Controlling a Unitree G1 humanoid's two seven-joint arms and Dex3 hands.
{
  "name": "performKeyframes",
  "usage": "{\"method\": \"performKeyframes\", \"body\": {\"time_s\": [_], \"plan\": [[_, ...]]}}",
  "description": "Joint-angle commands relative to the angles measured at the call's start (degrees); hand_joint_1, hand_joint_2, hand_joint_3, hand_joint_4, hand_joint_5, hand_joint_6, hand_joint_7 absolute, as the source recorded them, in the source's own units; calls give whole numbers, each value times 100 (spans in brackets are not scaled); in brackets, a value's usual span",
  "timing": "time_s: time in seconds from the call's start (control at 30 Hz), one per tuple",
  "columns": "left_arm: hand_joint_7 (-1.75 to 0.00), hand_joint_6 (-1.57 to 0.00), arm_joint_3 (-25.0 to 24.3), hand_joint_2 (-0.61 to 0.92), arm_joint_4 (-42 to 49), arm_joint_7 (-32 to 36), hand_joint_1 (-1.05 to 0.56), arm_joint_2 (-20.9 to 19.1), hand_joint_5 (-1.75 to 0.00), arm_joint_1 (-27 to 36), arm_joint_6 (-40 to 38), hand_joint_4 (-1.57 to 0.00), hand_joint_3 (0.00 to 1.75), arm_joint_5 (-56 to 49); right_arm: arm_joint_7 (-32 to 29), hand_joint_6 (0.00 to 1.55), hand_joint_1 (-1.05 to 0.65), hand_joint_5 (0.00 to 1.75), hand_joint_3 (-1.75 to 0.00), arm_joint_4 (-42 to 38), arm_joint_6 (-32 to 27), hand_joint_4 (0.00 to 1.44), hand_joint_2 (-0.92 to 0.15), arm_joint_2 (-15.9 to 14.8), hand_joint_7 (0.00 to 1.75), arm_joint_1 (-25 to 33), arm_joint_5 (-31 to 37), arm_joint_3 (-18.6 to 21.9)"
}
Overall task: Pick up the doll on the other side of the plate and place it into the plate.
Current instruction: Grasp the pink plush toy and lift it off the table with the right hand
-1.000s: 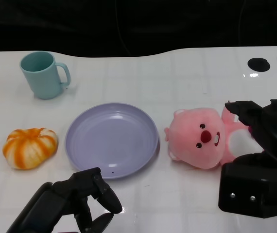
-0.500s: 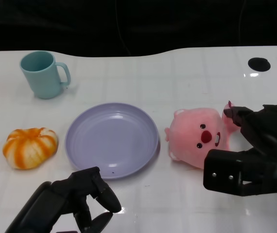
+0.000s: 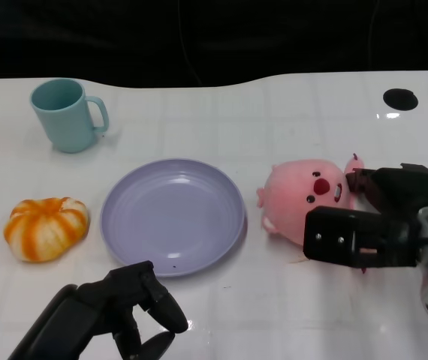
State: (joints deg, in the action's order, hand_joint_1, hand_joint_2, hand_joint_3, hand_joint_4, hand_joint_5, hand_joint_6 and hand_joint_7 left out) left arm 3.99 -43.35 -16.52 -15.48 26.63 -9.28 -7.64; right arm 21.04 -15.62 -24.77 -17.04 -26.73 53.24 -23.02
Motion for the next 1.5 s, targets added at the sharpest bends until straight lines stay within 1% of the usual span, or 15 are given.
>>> {"method": "performKeyframes", "body": {"time_s": [0.03,0.33,0.53,0.7,0.8,0.9,0.97,1.0,1.1,1.13,1.17,1.2,1.23,1.3,1.5], "plan": [[-130,-64,-43,78,-132,-23,-25,-58,-175,95,-72,-67,70,48,61,34,-78,50,-21,-534,56,10,-92,-5,7,-331,-157,-106],[-131,-63,-50,78,-371,-39,-26,-84,-175,264,-167,-66,70,32,13,36,-80,43,-22,-2216,362,7,-92,190,5,-1262,-472,-445],[-131,-64,1,77,-571,-19,-26,-72,-175,382,-223,-67,72,-10,-806,48,-71,41,-7,-2917,690,18,-92,380,5,-1496,-619,-535],[-130,-64,-10,75,-650,-26,-26,-104,-175,414,-182,-65,74,-49,-1872,78,-49,32,0,-3291,1106,45,-91,506,7,-1417,-748,-500],[-130,-64,-20,75,-665,-46,-26,-112,-175,404,-197,-64,75,-34,-2566,107,-32,27,0,-3326,1629,80,-88,418,7,-1303,-863,-458],[-130,-64,-16,75,-691,-52,-26,-106,-175,397,-253,-64,76,-11,-2874,116,-28,27,-1,-3463,1846,99,-87,370,5,-1322,-847,-519],[-130,-64,-11,75,-719,-47,-26,-81,-175,388,-355,-64,76,25,-3031,117,-27,127,-5,-3543,1782,87,-91,368,2,-1368,-692,-647],[-130,-65,-8,75,-736,-45,-26,-75,-175,386,-400,-64,76,34,-3092,117,-27,145,-8,-3571,1756,85,-92,376,1,-1381,-665,-677],[-130,-65,-16,75,-715,-42,-26,-88,-175,331,-436,-65,76,40,-3361,123,-25,170,-12,-3674,1828,83,-92,425,4,-1393,-778,-639],[-130,-65,-20,75,-692,-42,-26,-93,-175,304,-428,-65,77,41,-3447,124,-24,172,-16,-3709,1877,86,-91,435,24,-1399,-830,-616],[-131,-65,-22,75,-659,-44,-26,-96,-175,276,-415,-65,77,42,-3531,98,-24,174,-23,-3730,1918,90,-89,438,94,-1404,-874,-593],[-131,-65,-19,75,-624,-44,-25,-96,-175,246,-412,-66,77,43,-3580,84,-24,174,-27,-3748,1928,92,-87,441,129,-1417,-908,-573],[-131,-65,-14,74,-584,-45,-25,-95,-175,215,-397,-66,77,48,-3608,76,-25,174,-30,-3767,1924,94,-87,438,151,-1435,-939,-554],[-132,-64,-2,74,-490,-50,-24,-108,-174,143,-332,-66,79,41,-3645,65,-27,175,-34,-3828,1888,93,-87,435,167,-1485,-976,-542],[-135,-61,14,72,-260,-38,-23,-120,-174,25,-173,-67,82,18,-4007,63,-30,175,-34,-3811,2058,92,-85,368,174,-1479,-1165,-350]]}}
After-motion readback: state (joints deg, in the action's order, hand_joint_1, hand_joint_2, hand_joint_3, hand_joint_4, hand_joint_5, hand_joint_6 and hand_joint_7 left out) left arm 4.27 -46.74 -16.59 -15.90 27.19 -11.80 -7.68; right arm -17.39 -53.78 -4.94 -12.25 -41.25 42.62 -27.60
